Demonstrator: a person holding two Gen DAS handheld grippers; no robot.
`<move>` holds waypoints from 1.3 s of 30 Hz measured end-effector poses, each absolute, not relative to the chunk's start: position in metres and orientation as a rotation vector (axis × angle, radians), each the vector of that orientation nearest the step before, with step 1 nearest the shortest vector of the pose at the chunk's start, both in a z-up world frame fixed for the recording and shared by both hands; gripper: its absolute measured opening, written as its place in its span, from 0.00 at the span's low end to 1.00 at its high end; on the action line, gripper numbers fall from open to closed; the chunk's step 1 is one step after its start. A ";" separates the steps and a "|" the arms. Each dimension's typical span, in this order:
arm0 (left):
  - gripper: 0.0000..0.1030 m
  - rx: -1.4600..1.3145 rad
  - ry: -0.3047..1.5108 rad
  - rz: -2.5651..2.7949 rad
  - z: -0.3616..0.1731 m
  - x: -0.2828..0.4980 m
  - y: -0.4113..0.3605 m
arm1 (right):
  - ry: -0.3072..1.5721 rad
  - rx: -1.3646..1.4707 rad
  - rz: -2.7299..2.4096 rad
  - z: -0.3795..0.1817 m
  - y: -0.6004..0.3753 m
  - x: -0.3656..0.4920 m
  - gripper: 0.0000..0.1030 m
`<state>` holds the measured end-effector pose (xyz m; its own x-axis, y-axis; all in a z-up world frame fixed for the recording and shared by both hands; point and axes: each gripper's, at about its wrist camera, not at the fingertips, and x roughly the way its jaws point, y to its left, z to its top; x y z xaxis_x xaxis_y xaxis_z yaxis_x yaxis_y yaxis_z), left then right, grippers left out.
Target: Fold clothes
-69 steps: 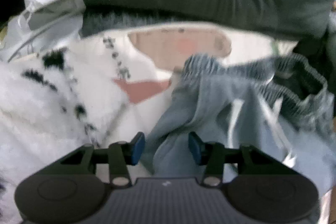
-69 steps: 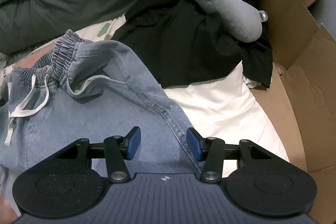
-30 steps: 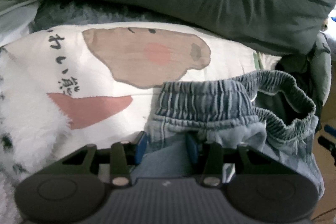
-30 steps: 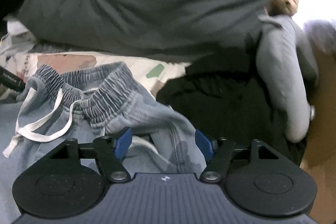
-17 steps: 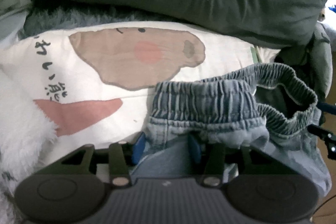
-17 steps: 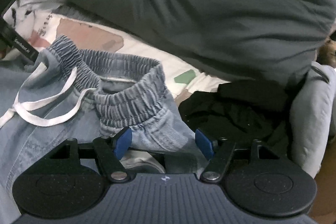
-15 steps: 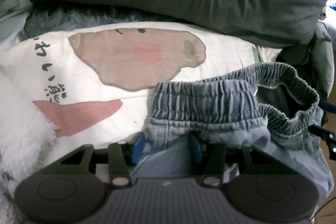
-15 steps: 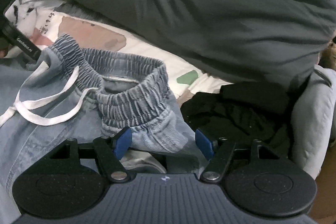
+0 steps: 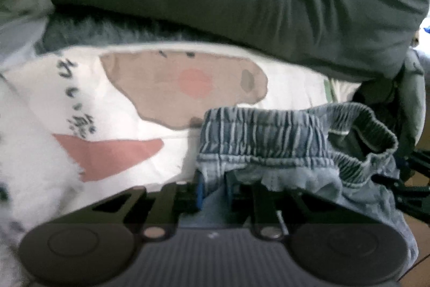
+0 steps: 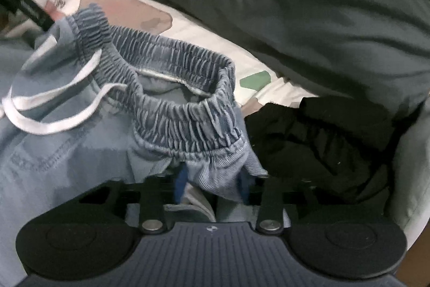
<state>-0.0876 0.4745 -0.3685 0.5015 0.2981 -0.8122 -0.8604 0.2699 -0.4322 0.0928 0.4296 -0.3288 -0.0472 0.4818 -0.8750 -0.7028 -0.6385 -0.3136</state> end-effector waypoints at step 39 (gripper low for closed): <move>0.14 -0.821 0.734 1.136 -0.317 -0.138 0.504 | 0.645 -1.078 1.799 -0.309 0.589 0.081 0.10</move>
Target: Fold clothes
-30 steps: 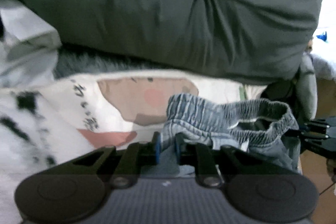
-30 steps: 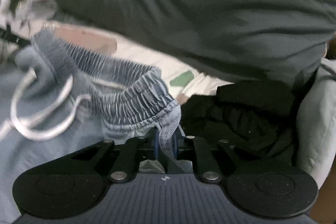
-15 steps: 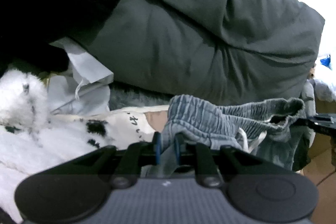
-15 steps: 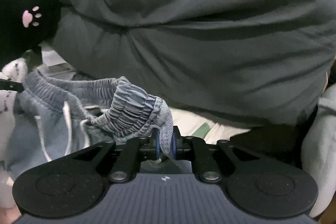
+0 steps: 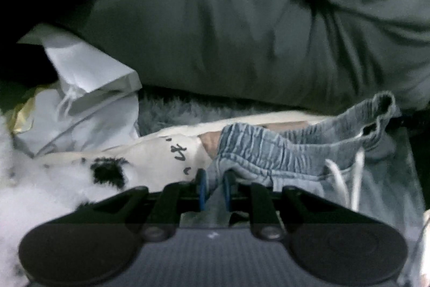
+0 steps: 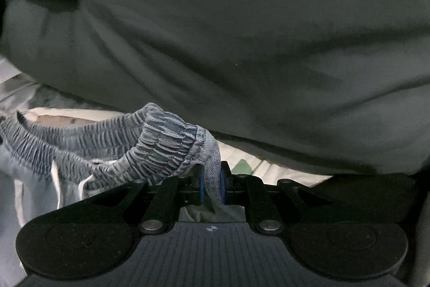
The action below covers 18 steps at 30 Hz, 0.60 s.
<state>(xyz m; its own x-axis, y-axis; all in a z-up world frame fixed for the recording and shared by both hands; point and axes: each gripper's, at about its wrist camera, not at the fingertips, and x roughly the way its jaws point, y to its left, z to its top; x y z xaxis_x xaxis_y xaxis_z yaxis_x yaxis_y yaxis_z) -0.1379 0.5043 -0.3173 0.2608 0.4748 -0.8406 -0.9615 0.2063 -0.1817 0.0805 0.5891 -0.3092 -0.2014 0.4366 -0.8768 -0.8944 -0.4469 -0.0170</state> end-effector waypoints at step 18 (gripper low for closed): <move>0.51 -0.888 0.704 1.090 -0.321 -0.143 0.512 | 0.487 -1.078 1.874 -0.299 0.567 0.074 0.64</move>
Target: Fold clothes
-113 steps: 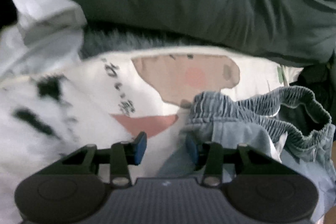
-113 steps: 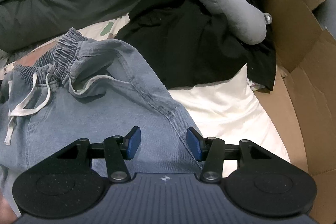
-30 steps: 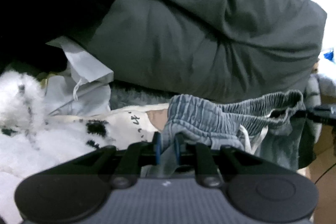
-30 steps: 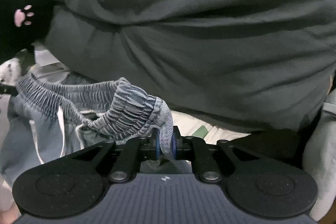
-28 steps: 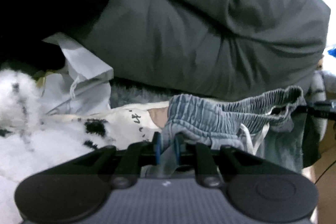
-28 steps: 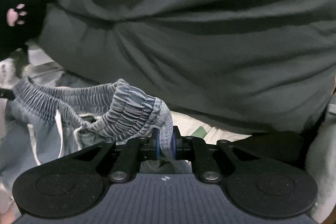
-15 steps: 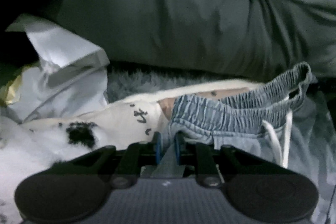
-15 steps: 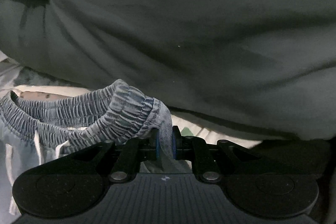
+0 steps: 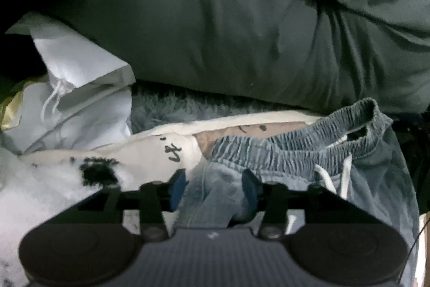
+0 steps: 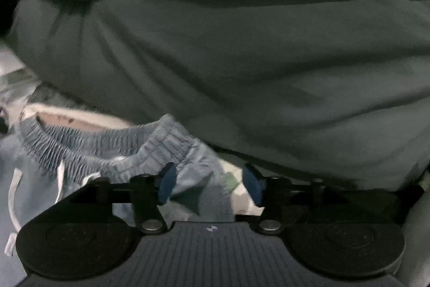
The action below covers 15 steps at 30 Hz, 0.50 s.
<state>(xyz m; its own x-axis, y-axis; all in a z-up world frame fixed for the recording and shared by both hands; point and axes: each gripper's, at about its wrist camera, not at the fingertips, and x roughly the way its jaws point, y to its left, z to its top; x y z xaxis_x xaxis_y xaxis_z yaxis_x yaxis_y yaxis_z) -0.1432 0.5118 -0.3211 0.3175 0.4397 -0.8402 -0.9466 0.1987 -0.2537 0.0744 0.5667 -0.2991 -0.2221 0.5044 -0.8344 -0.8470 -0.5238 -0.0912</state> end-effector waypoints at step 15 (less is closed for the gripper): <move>0.56 -1.001 0.753 1.073 -0.367 -0.134 0.526 | 0.268 -1.296 1.808 -0.370 0.582 0.040 0.85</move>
